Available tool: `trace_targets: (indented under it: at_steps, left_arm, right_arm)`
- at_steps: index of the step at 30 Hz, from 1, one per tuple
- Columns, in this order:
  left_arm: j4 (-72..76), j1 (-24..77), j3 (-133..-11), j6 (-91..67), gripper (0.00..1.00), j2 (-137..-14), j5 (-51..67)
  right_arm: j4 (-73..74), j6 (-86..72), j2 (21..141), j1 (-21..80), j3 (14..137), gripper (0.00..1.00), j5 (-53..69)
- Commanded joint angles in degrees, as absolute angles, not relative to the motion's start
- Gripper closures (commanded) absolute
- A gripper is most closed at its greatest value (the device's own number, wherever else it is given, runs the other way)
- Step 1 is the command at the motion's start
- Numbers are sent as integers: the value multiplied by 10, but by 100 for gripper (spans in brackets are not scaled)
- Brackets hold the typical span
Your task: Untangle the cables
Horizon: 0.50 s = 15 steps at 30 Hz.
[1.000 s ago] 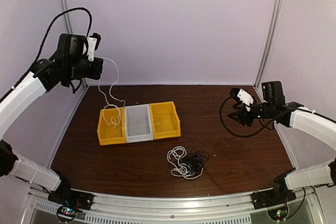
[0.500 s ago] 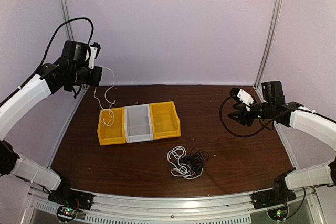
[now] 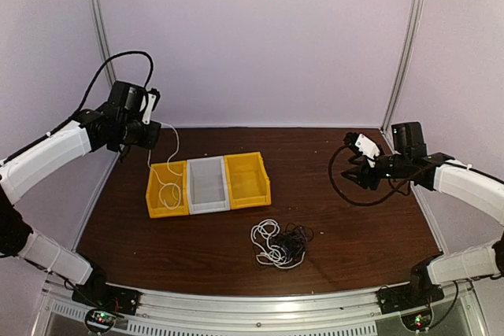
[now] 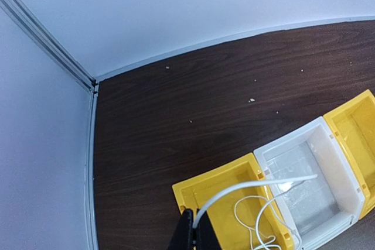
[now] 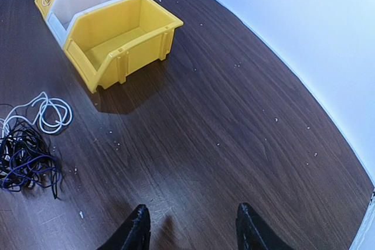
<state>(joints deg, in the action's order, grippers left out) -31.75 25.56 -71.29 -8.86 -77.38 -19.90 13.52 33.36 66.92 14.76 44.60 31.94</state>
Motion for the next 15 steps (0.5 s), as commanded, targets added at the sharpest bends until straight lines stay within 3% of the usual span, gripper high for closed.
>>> trace_targets:
  at_steps: [1, 15]
  left_arm:
    - [-290, 247, -687, -101, 100, -782, -201]
    - [-313, 202, -654, -132, 100, -818, -208]
  right_arm:
    - [134, 342, 673, 149, 444, 50, 308]
    - [136, 343, 676, 152, 444, 49, 306]
